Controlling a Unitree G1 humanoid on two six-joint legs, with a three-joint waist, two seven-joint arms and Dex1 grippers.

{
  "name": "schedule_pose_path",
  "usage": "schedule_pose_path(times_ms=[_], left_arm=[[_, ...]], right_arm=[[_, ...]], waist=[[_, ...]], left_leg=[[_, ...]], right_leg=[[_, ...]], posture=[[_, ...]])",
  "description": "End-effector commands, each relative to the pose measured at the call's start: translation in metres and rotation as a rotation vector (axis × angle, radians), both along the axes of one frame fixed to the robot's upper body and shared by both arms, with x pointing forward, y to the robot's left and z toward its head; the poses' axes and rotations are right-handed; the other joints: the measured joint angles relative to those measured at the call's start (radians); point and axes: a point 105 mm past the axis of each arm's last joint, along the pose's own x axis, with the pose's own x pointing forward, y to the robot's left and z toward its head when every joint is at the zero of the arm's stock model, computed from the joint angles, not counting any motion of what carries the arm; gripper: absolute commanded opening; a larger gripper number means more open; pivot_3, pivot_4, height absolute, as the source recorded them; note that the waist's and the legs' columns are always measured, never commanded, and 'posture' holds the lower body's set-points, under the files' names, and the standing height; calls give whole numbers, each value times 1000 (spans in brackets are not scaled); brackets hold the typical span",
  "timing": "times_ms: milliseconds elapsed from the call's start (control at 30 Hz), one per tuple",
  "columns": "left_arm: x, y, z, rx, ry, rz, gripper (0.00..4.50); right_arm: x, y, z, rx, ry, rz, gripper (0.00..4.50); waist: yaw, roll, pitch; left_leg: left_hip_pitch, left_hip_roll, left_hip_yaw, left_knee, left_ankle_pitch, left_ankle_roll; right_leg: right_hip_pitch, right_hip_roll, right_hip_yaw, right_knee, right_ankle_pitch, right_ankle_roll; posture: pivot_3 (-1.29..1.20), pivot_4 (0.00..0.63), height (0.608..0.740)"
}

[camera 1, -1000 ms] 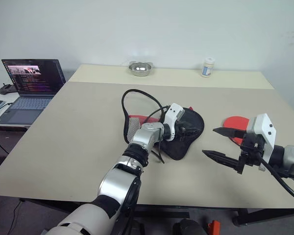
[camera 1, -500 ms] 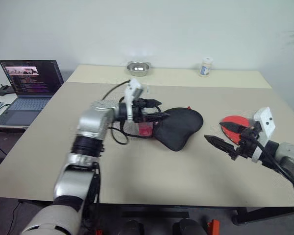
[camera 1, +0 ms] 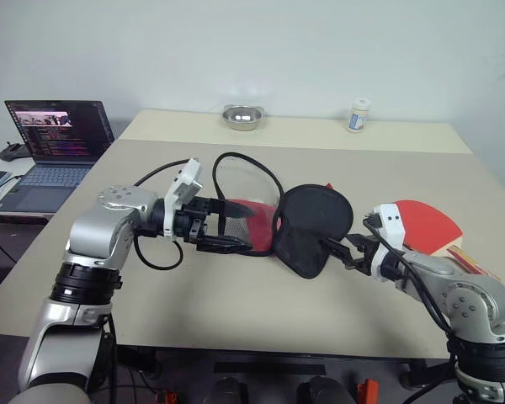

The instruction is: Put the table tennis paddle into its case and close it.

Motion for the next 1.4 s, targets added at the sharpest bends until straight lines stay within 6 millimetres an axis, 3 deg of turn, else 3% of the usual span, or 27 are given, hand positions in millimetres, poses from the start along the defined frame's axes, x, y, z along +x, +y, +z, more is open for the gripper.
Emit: schedule_pose_path(times_ms=[33, 500, 600, 767, 967, 1267, 1400], left_arm=[[-7, 2, 5, 34, -54, -42, 4264], [-7, -1, 2, 38, -66, -56, 4264], [-8, -1, 2, 45, -73, -65, 4316], [-9, -2, 1, 49, -84, -66, 4316], [-10, -6, -2, 46, -89, -73, 4316], [-10, -10, -3, 43, -94, -87, 4316], [-10, -11, -4, 41, -96, -88, 4316]], right_arm=[[5, 2, 2, -16, -12, -28, 4500], [23, 23, -29, -73, 31, -29, 4500], [26, 28, -27, -68, 18, -25, 3860], [30, 31, -21, -66, -9, -19, 2041], [42, 11, -6, -110, -43, -30, 30], [39, -35, 7, -217, -25, 11, 30], [35, -46, 8, -241, -11, 14, 30]], waist=[[0, 0, 0], [-5, 0, 0], [-6, 0, 0], [-16, 0, 0], [-24, 1, 0], [-24, 1, 0], [-24, 1, 0]], left_leg=[[0, 0, 0, 0, 0, 0], [1, 0, 0, 0, 0, 0], [1, 0, 0, 0, 0, 0], [1, 1, 0, 0, 0, 0], [0, 0, 0, -1, 0, 0], [0, 0, 1, -1, 0, 0], [0, 0, 1, -1, 0, 0]], right_leg=[[0, 1, 0, 0, 0, 0], [0, 2, 0, 0, -2, 4], [0, 2, 0, 1, -2, 4], [0, 2, 1, 1, -2, 3], [-1, 2, 1, 1, -2, 3], [-1, 1, 1, -1, 0, 0], [-1, 2, 1, -1, -1, 1]], posture=[[0, 150, 740], [0, 150, 740], [0, 150, 740], [0, 150, 740], [0, 150, 740], [0, 150, 740], [0, 150, 740]])
